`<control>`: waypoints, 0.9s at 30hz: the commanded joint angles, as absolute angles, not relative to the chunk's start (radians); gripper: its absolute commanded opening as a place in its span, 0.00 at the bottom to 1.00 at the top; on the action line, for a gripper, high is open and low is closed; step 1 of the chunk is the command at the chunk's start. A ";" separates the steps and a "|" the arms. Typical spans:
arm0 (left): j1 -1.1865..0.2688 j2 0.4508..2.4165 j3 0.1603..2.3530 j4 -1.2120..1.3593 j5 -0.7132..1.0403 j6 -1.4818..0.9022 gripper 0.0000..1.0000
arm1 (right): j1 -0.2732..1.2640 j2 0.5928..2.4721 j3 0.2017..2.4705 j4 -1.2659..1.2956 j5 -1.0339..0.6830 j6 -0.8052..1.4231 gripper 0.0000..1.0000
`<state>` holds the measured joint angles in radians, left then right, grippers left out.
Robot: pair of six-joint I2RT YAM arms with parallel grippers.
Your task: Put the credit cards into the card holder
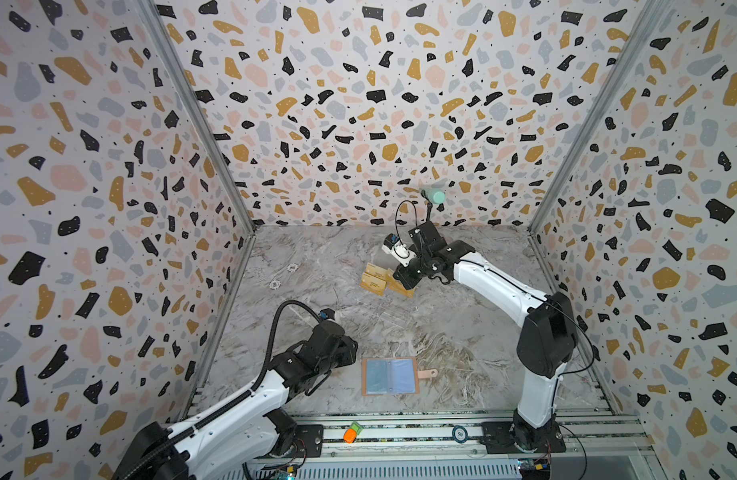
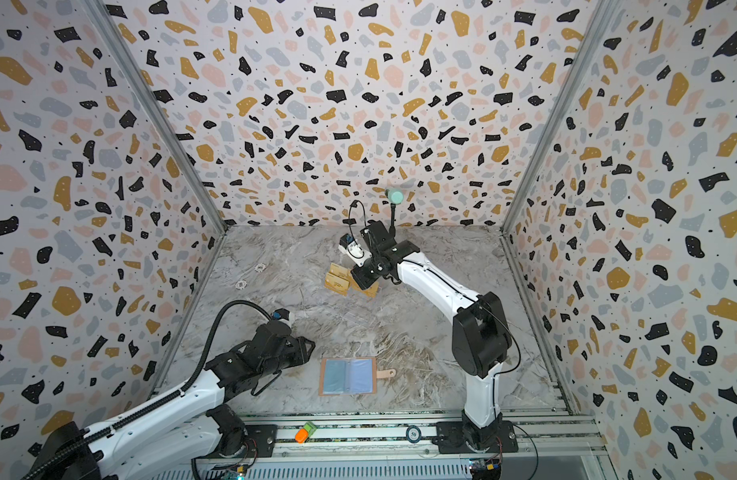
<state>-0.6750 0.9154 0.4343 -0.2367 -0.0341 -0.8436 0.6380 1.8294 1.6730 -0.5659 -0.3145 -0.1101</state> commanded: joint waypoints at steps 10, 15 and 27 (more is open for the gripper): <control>-0.684 1.028 0.488 -0.174 -0.014 -0.863 0.36 | 0.669 1.410 1.011 -0.020 -0.518 0.448 0.00; -0.756 1.083 0.447 -0.111 -0.021 -0.928 0.35 | 0.763 1.324 0.737 0.196 -0.498 0.672 0.00; -0.859 1.107 0.402 -0.065 -0.013 -0.954 0.21 | 0.856 1.415 0.452 0.530 -0.550 0.984 0.00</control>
<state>-0.8444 1.1015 0.4278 -0.1112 -0.0231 -0.9360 0.8505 1.4075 0.4808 0.3954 -0.5240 0.8722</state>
